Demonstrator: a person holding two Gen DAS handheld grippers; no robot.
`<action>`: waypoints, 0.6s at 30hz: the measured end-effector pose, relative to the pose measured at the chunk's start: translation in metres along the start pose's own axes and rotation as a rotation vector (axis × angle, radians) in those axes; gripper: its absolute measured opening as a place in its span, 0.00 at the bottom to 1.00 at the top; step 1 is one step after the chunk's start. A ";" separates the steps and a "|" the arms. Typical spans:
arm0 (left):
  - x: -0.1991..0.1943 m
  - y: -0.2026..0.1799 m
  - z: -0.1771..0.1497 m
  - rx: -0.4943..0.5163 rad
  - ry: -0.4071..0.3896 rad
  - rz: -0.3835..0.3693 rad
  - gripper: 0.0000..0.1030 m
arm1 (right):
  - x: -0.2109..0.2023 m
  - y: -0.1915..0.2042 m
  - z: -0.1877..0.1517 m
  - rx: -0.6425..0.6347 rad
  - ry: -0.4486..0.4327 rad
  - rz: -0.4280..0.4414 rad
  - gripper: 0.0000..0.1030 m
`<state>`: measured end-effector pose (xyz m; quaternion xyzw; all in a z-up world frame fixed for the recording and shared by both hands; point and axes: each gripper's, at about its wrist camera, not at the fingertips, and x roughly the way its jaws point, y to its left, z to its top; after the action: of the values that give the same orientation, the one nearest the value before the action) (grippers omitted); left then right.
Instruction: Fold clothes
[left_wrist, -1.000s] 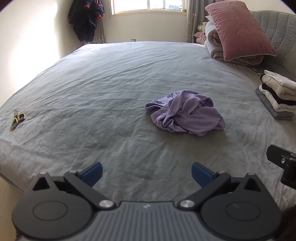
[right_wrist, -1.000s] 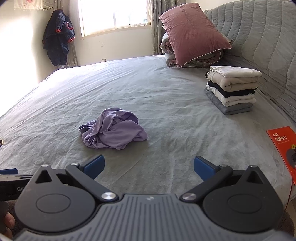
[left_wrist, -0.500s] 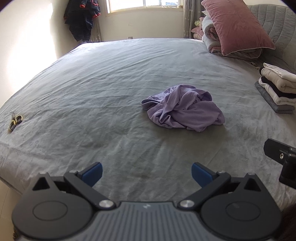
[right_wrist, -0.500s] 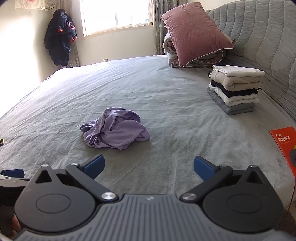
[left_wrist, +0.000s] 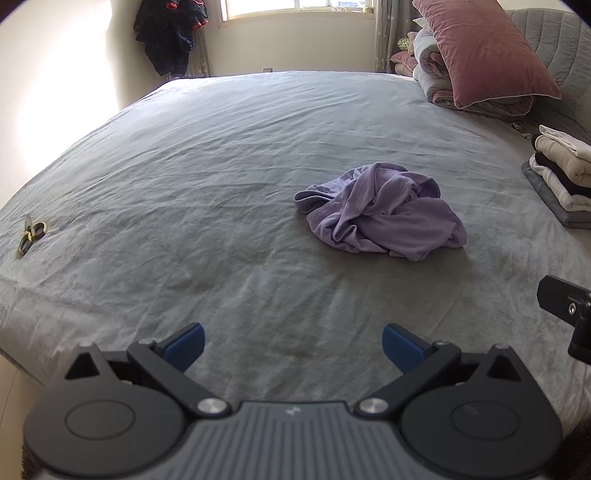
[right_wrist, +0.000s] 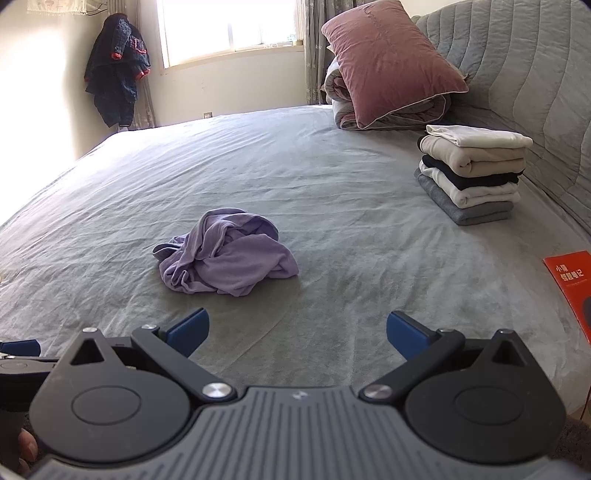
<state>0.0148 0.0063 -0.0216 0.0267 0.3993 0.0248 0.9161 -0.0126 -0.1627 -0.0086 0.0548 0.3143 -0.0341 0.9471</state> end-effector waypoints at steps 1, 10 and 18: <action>0.001 0.001 0.000 -0.003 0.001 0.001 1.00 | 0.001 0.001 0.000 -0.003 0.000 0.002 1.00; 0.004 0.005 0.000 -0.014 0.009 0.008 1.00 | 0.006 0.009 -0.002 -0.020 0.012 0.012 1.00; 0.003 0.006 0.000 -0.016 0.005 0.004 1.00 | 0.005 0.011 -0.002 -0.025 0.008 0.013 1.00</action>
<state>0.0162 0.0129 -0.0235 0.0202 0.4015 0.0298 0.9151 -0.0085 -0.1522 -0.0122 0.0451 0.3180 -0.0240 0.9467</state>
